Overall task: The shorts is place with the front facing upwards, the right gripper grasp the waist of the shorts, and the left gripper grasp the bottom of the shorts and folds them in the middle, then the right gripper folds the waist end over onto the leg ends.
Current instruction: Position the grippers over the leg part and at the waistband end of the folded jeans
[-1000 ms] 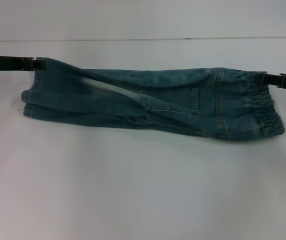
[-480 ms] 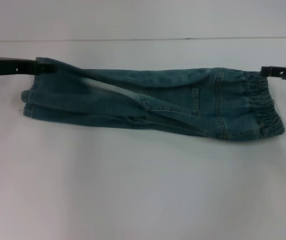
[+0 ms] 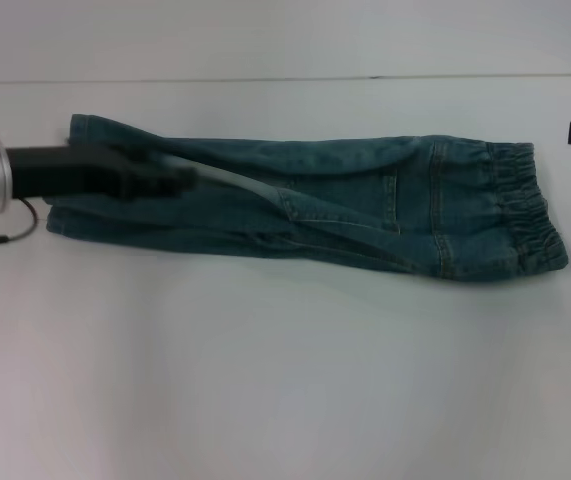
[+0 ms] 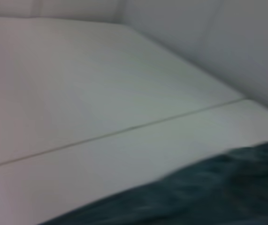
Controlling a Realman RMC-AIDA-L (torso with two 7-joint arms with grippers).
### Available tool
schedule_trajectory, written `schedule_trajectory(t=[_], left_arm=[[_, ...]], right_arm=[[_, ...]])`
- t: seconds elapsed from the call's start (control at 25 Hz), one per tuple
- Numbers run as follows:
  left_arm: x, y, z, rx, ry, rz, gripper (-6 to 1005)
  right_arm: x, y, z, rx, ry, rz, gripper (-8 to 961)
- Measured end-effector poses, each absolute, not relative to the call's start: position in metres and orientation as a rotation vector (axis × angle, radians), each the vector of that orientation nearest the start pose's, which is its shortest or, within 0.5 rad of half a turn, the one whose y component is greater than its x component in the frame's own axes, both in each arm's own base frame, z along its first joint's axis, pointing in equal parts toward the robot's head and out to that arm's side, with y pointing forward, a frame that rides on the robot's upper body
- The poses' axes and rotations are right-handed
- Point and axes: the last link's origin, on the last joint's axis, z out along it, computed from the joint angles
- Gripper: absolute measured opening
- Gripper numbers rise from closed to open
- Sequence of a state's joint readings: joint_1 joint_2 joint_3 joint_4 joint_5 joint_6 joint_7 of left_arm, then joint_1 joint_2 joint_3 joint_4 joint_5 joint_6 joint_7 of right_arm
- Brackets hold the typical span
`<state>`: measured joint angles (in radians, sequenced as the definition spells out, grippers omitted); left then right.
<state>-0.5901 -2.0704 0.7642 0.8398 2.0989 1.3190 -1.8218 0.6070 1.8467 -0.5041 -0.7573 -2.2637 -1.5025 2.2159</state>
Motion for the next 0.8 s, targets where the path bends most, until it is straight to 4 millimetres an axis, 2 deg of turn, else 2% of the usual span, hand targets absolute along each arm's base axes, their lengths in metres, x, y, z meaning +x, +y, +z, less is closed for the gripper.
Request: schedule_trajectory(t=[0.16,0.28,0.56,0.8], left_arm=[[-0.234,0.362,0.016,-2.712,-0.804,-0.555,932],[-0.228,0.354,0.006,-2.788,-0.764,-0.567,926],[-0.223,0.346,-0.013,-2.876,-0.732,-0.558,912],[-0.222,0.344,-0.021,-2.888,-0.721,-0.56,900]], right_arm=[[0.293,0.373,0.133,-2.274,1.524,0.405,947],[0.288,0.373,0.13,-2.299,1.563,0.316,947],[0.284,0.378,0.115,-2.273,1.659,0.13,946],[0.285,0.384,0.096,-2.253,1.687,0.014,947]])
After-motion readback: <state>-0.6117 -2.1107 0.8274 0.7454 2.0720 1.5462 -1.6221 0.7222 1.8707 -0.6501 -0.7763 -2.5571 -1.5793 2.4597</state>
